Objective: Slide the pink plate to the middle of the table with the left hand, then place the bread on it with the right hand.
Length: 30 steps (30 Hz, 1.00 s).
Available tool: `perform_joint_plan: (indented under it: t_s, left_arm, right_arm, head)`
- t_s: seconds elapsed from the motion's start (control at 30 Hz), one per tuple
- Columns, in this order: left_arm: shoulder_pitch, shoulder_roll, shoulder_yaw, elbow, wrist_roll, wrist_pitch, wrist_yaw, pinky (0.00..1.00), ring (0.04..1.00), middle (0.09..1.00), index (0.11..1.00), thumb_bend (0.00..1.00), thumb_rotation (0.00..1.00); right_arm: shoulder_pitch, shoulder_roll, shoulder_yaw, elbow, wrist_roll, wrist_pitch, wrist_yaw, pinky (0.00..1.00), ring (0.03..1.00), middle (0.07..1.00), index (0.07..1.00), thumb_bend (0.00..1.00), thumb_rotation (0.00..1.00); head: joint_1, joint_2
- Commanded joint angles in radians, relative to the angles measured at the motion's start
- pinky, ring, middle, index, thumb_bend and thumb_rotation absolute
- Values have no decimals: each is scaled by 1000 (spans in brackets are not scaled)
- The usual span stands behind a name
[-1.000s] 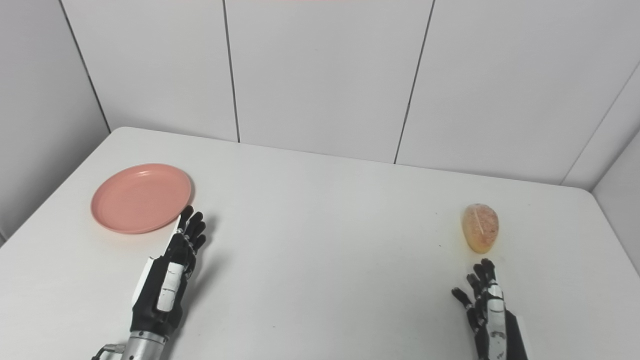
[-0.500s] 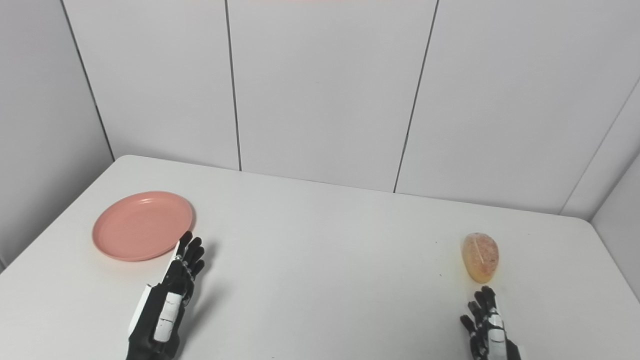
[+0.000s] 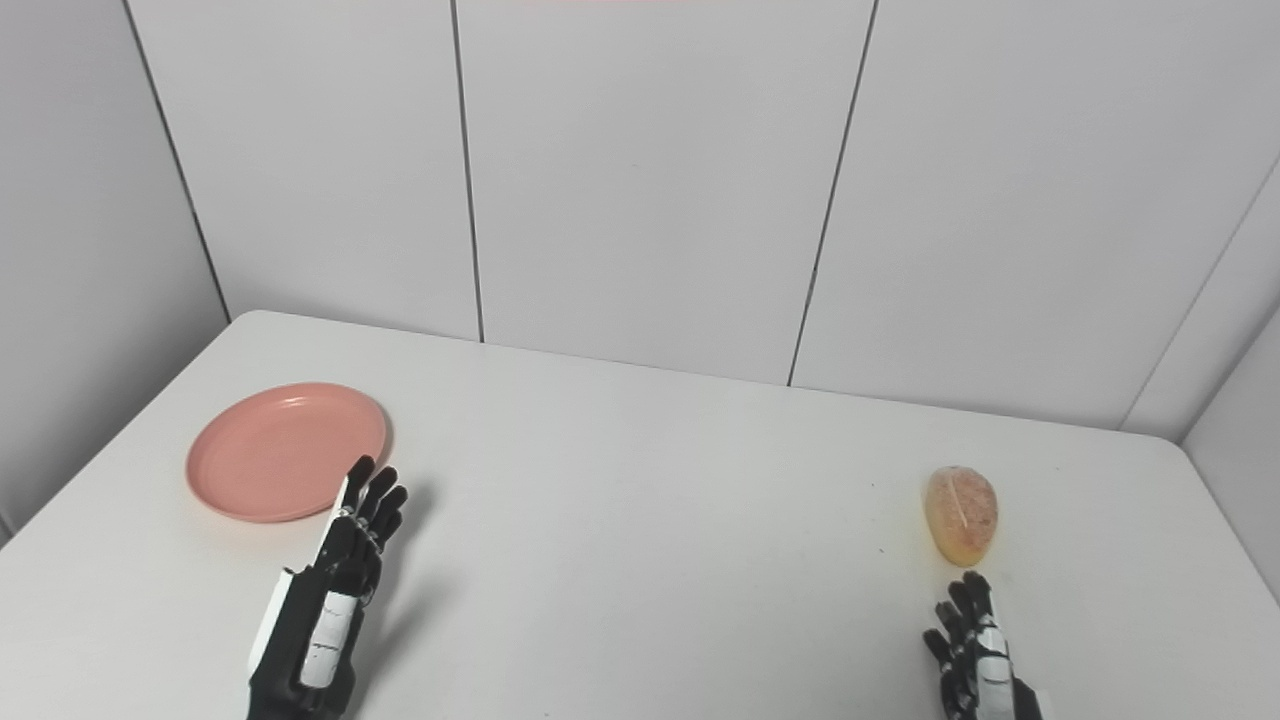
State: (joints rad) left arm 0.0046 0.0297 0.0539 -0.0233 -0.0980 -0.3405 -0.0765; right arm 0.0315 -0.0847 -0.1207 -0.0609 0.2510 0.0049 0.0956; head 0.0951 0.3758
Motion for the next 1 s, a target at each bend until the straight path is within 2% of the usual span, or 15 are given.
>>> perform_joint_plan:
  t_s: [0.0, 0.2, 0.27, 0.4, 0.47, 0.57, 0.7, 0.97]
  left_arm:
    - [-2, -43, -15, 109, -23, 26, 10, 1000, 961, 966, 1000, 794, 864]
    - [-44, -49, -2, 11, -60, 121, 26, 1000, 963, 962, 996, 852, 863]
    - [-64, -42, 3, -39, -56, 179, 41, 991, 953, 950, 979, 880, 858]
    - [-125, -10, 25, -165, -90, 346, 55, 967, 951, 946, 963, 883, 860]
    - [-152, 11, 41, -205, -103, 395, 60, 982, 964, 961, 973, 869, 869]
    - [-189, 39, 69, -224, -118, 425, 59, 999, 972, 964, 979, 879, 870]
    - [-234, 84, 94, -225, -127, 416, 45, 997, 967, 969, 985, 890, 870]
    - [-288, 88, 130, -340, -133, 486, 104, 955, 924, 908, 941, 858, 909]
  right_arm:
    - [31, 1, 12, 20, 2, 39, 9, 1000, 991, 1000, 1000, 714, 1000]
    - [42, -3, 12, 6, 12, 48, 8, 1000, 992, 1000, 999, 720, 1000]
    - [44, -4, 13, 0, 16, 54, 8, 1000, 996, 1000, 1000, 707, 1000]
    - [47, -2, 14, -5, 12, 56, 0, 1000, 987, 998, 1000, 717, 1000]
    - [49, -2, 16, -8, 11, 56, -1, 1000, 982, 996, 998, 724, 1000]
    - [50, -2, 21, -10, 0, 54, -3, 1000, 980, 999, 1000, 719, 1000]
    - [48, 0, 19, -6, 8, 52, -2, 1000, 979, 998, 999, 716, 1000]
    - [46, 1, 26, -4, -5, 53, -6, 1000, 978, 996, 1000, 689, 1000]
  head:
    - [2, 2]
    - [-7, 13]
    - [-10, 17]
    - [-8, 22]
    - [-8, 23]
    - [-8, 24]
    - [-8, 24]
    - [-16, 22]
